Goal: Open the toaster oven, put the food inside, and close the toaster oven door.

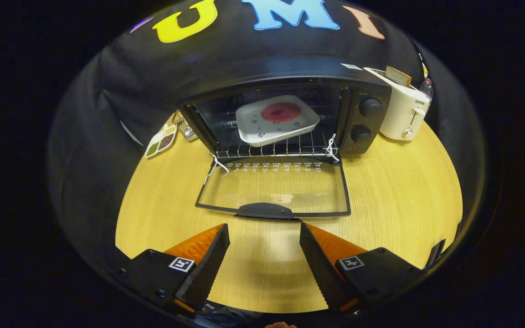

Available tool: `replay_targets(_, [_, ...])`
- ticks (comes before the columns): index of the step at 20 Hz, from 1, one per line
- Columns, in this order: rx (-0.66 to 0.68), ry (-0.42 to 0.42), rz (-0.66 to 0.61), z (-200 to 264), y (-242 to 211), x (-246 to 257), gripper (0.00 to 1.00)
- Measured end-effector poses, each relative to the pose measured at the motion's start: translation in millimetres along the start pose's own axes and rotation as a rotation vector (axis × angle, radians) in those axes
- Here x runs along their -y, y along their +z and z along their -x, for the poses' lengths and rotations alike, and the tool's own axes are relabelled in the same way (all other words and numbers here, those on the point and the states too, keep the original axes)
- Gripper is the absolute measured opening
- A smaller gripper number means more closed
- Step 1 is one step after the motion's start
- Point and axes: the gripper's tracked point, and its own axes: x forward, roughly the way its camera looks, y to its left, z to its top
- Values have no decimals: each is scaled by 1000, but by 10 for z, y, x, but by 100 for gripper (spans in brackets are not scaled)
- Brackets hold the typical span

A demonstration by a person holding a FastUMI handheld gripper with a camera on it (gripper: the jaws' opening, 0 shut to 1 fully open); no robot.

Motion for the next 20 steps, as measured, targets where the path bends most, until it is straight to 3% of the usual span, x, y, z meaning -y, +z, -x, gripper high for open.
replay_targets(6, [-84,-63,38,-319,-285,19,99])
replay_targets(20, [-126,-162,11,-828,-266,93,99])
